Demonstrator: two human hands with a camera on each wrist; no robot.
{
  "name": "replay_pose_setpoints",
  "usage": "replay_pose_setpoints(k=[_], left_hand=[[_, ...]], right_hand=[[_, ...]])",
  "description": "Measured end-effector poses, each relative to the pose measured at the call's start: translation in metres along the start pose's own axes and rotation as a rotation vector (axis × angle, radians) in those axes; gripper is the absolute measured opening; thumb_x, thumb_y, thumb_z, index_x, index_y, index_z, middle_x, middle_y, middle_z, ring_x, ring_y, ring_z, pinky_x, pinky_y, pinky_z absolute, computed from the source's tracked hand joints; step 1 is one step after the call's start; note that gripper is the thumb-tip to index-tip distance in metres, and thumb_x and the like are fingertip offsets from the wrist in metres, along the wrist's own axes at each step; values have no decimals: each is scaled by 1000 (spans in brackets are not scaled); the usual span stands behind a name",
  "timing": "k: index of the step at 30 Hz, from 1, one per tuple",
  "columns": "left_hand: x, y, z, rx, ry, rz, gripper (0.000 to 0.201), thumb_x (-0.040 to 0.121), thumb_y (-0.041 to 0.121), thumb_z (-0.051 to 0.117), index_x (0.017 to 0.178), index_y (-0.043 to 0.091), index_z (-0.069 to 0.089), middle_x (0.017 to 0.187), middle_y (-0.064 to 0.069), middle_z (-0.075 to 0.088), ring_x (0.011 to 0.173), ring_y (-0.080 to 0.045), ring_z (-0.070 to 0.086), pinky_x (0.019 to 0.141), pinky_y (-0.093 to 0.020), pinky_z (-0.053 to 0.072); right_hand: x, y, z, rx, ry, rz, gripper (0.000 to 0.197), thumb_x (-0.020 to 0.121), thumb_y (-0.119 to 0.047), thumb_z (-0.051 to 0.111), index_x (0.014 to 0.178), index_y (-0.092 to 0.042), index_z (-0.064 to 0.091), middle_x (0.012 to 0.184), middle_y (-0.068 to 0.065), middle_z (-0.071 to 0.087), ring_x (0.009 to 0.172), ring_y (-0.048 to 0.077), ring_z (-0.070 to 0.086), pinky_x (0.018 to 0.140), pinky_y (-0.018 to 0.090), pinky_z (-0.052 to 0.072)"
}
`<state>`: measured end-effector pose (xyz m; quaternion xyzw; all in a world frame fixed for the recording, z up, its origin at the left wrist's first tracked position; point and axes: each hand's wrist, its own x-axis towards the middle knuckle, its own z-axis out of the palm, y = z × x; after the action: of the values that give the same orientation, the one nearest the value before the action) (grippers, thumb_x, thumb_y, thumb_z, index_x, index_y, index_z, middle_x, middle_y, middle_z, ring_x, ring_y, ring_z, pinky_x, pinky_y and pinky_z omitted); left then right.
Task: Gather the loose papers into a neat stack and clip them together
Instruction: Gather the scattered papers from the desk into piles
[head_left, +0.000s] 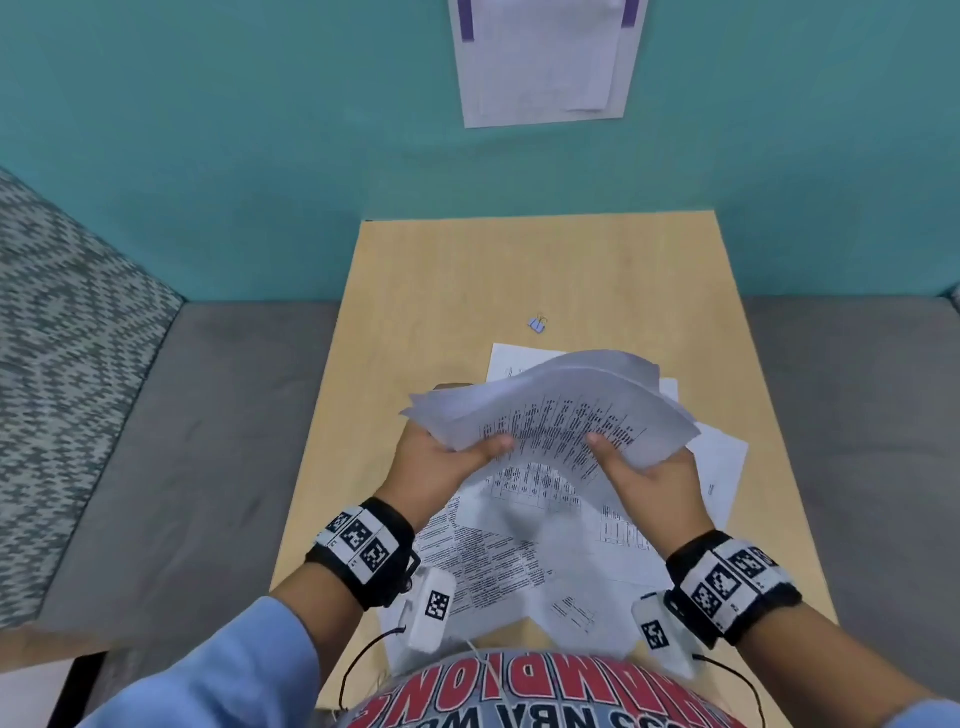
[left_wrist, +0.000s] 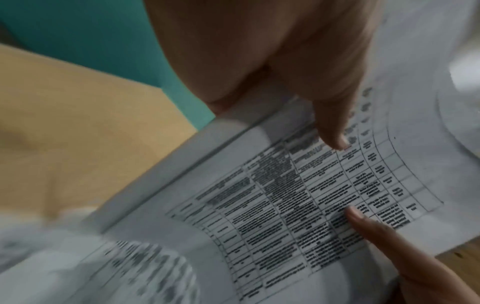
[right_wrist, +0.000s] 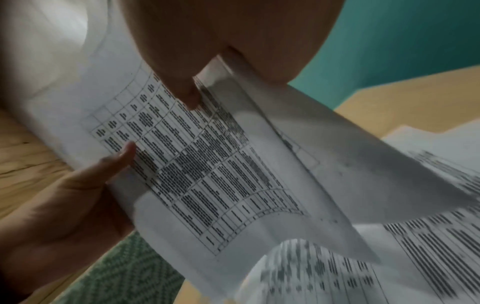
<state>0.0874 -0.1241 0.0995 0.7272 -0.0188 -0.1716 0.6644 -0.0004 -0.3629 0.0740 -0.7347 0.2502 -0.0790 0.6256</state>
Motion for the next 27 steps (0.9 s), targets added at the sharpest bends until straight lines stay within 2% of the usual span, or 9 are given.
replay_pose_setpoints(k=[4,7,9,12,16,18,22,24,27], left_hand=[[-6,-22,1,150,-59,-153,39,89,13,86,116,34,69,101,7,83,85,7,73,101,-38,60],[-1,-38,0,252,8,-200,10,95,20,81,97,17,72,61,4,75,55,-7,57,67,-25,59],[3,-42,-6,226,52,-205,8,97,24,78,94,23,71,73,17,75,64,4,66,73,-20,55],[12,-41,-24,202,120,-183,12,99,30,75,111,26,75,104,10,79,96,2,72,83,-20,56],[23,-31,-67,227,250,-128,23,99,30,75,118,16,76,105,6,79,90,5,74,73,-7,55],[22,-26,-85,246,284,-113,18,100,23,74,117,18,74,101,10,77,84,10,73,72,-6,55],[14,-30,-108,260,349,-156,14,98,21,77,111,16,76,97,4,78,84,-2,74,77,-21,57],[8,-34,-114,225,380,-182,7,96,22,79,103,22,77,95,8,81,83,1,75,81,-24,59],[1,-41,-117,210,394,-211,7,95,23,80,102,24,78,92,11,82,84,5,76,82,-25,58]], right_hand=[[6,25,18,-170,-173,147,45,85,-33,84,124,-16,68,104,-6,76,101,14,73,74,17,52],[14,25,25,-186,-202,197,47,86,-33,83,125,-17,62,101,-13,71,94,9,69,81,24,52],[17,25,30,-243,-341,216,56,84,-40,83,130,-22,59,109,-14,70,101,8,67,92,31,53],[28,31,27,-345,-533,267,66,79,-51,84,132,-27,52,121,-15,66,111,13,65,101,35,51],[64,64,26,-526,-287,367,90,82,-73,65,143,-9,50,142,9,58,127,29,60,104,42,50],[80,82,32,-719,-230,423,108,71,-88,59,134,0,52,142,16,53,132,37,56,101,46,52],[87,109,55,-933,-197,510,136,60,-75,82,154,3,24,160,27,30,143,43,43,109,59,45],[88,113,64,-1021,-187,525,131,57,-74,84,151,1,31,156,25,39,140,41,47,109,61,43],[94,121,64,-1035,-229,493,93,58,-77,79,122,-11,62,133,20,56,120,38,60,99,55,52]])
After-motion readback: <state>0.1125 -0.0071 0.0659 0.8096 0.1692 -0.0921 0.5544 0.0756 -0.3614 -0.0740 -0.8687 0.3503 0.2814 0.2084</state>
